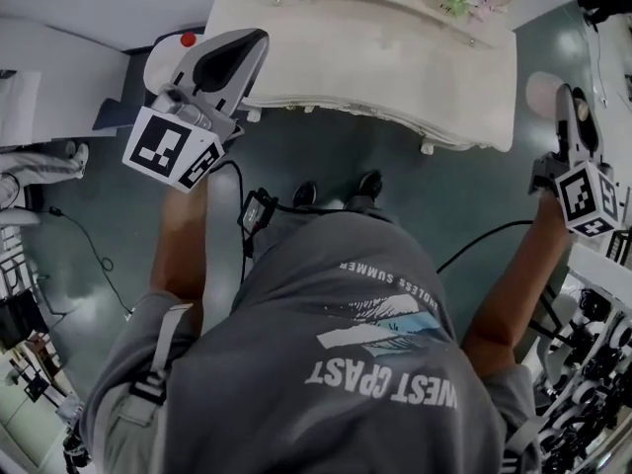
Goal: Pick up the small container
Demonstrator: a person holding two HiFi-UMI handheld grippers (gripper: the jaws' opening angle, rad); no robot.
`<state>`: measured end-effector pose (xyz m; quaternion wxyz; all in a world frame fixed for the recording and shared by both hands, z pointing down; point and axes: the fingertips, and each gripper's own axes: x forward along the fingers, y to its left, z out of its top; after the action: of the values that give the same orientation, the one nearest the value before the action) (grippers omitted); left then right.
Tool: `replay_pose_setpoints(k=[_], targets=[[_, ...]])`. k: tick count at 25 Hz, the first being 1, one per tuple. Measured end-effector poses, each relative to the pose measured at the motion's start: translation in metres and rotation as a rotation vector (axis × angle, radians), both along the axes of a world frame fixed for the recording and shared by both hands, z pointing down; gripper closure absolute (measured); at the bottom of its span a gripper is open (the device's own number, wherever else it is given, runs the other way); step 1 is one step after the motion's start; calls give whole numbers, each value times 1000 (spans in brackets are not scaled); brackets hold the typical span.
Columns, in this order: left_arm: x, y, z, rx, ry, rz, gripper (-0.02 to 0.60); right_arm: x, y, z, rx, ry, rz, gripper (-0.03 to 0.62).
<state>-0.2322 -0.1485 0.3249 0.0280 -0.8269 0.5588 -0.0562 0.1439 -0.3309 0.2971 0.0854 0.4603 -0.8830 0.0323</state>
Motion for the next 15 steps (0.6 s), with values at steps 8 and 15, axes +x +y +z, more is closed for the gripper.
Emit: replay_pose_setpoints(k=[8,15], targets=[[8,7,-2,25,20,56,565,-3,41,-29,41,12,-8,450],[16,12,-5,36,49,99,565,2,76,-50,73,26,4,450]])
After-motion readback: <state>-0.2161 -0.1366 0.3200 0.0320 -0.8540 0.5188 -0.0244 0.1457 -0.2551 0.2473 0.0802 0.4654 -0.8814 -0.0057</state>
